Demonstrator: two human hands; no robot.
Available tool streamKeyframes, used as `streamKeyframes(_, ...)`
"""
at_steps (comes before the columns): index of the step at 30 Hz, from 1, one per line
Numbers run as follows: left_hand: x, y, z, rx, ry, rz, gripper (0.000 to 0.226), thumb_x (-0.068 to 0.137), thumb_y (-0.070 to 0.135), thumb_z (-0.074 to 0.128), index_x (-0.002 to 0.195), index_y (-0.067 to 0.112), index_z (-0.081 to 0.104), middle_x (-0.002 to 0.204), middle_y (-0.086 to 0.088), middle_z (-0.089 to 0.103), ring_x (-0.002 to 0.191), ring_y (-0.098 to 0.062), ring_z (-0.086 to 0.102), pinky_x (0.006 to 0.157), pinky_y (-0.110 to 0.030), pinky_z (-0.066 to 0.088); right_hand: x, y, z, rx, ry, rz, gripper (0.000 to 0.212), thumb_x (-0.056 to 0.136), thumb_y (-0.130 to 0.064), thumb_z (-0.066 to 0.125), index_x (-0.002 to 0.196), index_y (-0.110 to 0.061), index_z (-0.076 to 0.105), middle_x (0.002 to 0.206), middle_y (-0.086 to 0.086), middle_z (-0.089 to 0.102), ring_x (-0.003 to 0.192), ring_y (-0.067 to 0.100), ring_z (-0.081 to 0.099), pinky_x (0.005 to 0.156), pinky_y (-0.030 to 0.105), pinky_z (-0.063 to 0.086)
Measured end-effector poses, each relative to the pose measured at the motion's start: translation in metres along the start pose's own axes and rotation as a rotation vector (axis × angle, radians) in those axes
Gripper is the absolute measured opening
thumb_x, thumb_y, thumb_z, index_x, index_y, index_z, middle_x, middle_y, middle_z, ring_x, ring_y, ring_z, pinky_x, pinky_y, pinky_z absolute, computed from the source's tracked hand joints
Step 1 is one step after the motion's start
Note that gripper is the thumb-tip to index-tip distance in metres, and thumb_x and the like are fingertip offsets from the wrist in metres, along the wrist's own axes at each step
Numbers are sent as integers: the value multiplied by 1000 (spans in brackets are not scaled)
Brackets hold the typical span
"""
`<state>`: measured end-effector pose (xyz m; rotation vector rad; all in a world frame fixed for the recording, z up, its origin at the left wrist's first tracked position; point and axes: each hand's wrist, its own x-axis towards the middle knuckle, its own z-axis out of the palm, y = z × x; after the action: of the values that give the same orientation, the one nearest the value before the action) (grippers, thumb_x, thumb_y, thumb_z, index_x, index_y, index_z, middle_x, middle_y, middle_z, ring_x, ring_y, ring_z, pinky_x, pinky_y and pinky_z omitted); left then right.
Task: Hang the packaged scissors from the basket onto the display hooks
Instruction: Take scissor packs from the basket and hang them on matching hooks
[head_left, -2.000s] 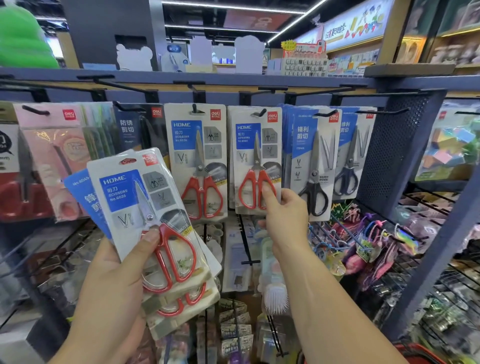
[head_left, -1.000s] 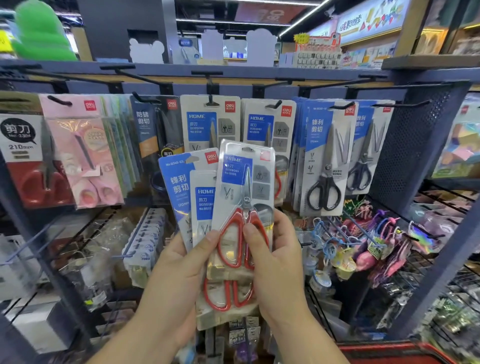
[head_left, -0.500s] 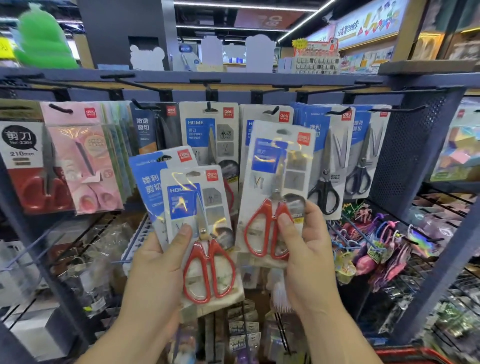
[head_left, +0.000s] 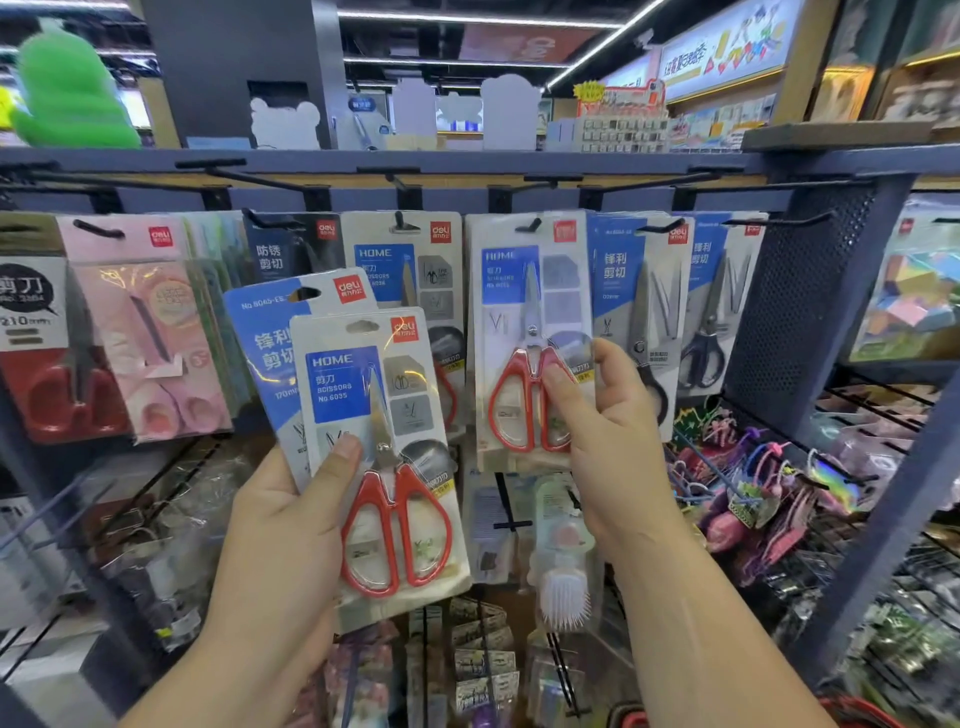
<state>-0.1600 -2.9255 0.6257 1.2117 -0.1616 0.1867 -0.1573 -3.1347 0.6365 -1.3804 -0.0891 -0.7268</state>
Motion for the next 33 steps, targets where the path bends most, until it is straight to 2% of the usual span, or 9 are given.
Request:
streamKeyframes(4, -1, 1, 1, -12, -19, -3, 29, 102, 17, 57, 127, 20, 71, 120, 3, 79, 112, -18, 75, 104, -48, 53, 13, 9, 3, -42, 47, 14, 10, 102, -21, 67, 108, -29, 67, 103, 0, 78, 95, 18, 75, 85, 40, 62)
streamKeyframes(9, -1, 1, 1, -13, -32, -20, 31, 97, 21, 61, 125, 20, 73, 120, 1, 79, 112, -21, 76, 106, -52, 52, 20, 19, 5, -192, 137, 43, 10, 97, -29, 73, 103, -26, 66, 79, -17, 74, 74, -5, 67, 69, 21, 51)
streamKeyframes(13, 0, 0, -1, -28, -30, -33, 32, 94, 23, 63, 125, 21, 73, 120, 1, 79, 112, -19, 76, 106, -49, 52, 2, 21, 4, -366, 250, 45, 41, 91, -37, 79, 123, -35, 54, 112, -14, 65, 99, -2, 64, 89, 30, 54)
streamKeyframes(17, 1, -4, 1, -54, -26, -52, 29, 98, 18, 61, 124, 20, 74, 119, 0, 80, 110, -20, 76, 96, -45, 61, -39, 21, 18, -584, 215, -138, 40, 86, -56, 70, 118, -38, 55, 121, -20, 53, 120, 6, 53, 103, 31, 45)
streamKeyframes(19, 0, -7, 5, -77, -28, -68, 25, 100, 15, 61, 121, 17, 75, 115, -2, 81, 105, -20, 78, 84, -35, 65, -56, 20, 28, -498, 46, -69, 38, 80, -61, 73, 109, -39, 61, 115, -24, 61, 113, 3, 60, 96, 28, 49)
streamKeyframes(23, -2, -13, 13, -88, -32, -92, 28, 92, 20, 66, 117, 15, 76, 112, -7, 81, 104, -26, 78, 83, -39, 64, -67, 22, 35, -224, -206, 136, 22, 85, -24, 87, 103, -26, 74, 95, -7, 79, 88, 11, 75, 79, 30, 60)
streamKeyframes(27, -3, -12, 17, -203, -81, -219, 25, 105, 18, 53, 117, 15, 75, 110, -13, 81, 96, -29, 79, 84, -47, 65, -64, 22, 30, -78, -92, 148, 20, 86, -38, 82, 99, -30, 71, 90, 1, 78, 81, 18, 74, 73, 41, 59)
streamKeyframes(30, 0, -16, 12, -140, -81, -235, 31, 106, 4, 47, 113, 12, 76, 105, -12, 81, 83, -22, 79, 68, -33, 64, -59, 21, 19, -22, 31, 177, 24, 85, -51, 80, 89, -33, 64, 72, -4, 69, 67, 16, 66, 73, 56, 59)
streamKeyframes(33, 2, -18, 8, -56, -110, -215, 31, 108, 8, 47, 123, 17, 73, 112, -10, 80, 90, -25, 78, 79, -40, 59, -52, 15, 0, 44, 59, 144, 15, 83, -41, 74, 87, -31, 63, 78, 8, 67, 71, 24, 67, 67, 44, 59)
